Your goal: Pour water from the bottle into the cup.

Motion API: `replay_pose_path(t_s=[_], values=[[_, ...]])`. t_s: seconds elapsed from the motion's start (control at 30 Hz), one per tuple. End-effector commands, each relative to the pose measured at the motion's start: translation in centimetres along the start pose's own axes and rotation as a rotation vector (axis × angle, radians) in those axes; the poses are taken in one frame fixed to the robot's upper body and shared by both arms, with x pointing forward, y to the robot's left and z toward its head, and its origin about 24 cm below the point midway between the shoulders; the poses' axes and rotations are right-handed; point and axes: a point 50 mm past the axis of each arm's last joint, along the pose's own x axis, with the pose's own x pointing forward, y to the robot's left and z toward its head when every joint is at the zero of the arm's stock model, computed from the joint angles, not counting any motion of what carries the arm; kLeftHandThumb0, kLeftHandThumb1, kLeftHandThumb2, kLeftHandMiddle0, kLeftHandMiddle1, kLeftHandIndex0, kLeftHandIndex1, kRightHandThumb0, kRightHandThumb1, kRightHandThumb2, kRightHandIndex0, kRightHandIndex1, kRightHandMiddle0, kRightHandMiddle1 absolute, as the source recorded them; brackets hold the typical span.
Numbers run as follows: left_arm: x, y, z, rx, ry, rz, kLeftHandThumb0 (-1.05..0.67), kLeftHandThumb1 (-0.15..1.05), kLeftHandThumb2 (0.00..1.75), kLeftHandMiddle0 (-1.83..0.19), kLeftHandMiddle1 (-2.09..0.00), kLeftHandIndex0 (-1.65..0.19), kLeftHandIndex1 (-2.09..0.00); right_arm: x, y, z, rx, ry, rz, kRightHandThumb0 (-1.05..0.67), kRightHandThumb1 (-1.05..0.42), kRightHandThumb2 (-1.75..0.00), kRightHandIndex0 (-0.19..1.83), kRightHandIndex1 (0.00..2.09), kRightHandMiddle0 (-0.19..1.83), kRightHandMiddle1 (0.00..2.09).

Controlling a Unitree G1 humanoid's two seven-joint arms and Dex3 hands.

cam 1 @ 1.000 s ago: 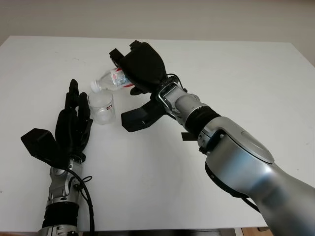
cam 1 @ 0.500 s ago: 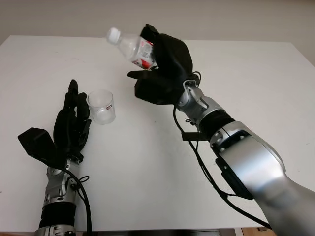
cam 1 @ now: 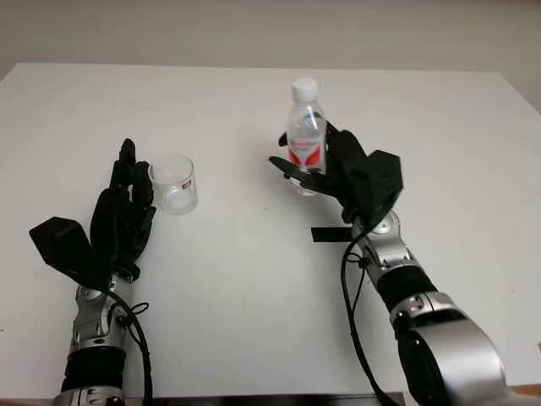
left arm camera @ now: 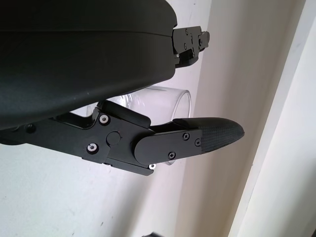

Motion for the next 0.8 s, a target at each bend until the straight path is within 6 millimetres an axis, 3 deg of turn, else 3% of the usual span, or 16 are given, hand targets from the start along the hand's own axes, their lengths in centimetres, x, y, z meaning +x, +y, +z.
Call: replay_pose_path(t_s=[0.0, 0.23, 0.77], values=[[0.0, -0.1, -0.3, 0.000, 0.021, -0.010, -0.75, 1.05, 0.52, 0.12, -0.05, 0.12, -0.05, -0.3, -0.7, 0.8, 0.007, -0.031, -0.014, -0.40, -1.05, -0.35, 1.36, 2.09, 0.97, 2.09], [0.1, -0.5, -0.6, -0.004, 0.033, -0.025, -0.74, 1.05, 0.54, 0.11, -0.06, 0.11, -0.06, -1.9, -1.5, 0.5, 0.093, 0.031, -0.036, -0.40, -1.05, -0.37, 1.42, 2.09, 1.04, 2.09], [-0.2, -0.6, -0.9, -0.013, 0.038, -0.038, -0.75, 1.05, 0.54, 0.14, -0.05, 0.14, -0.04, -3.7, -3.7, 1.2, 0.034, 0.105, -0.063, -0.39, -1.05, -0.37, 1.40, 2.09, 0.99, 2.09]])
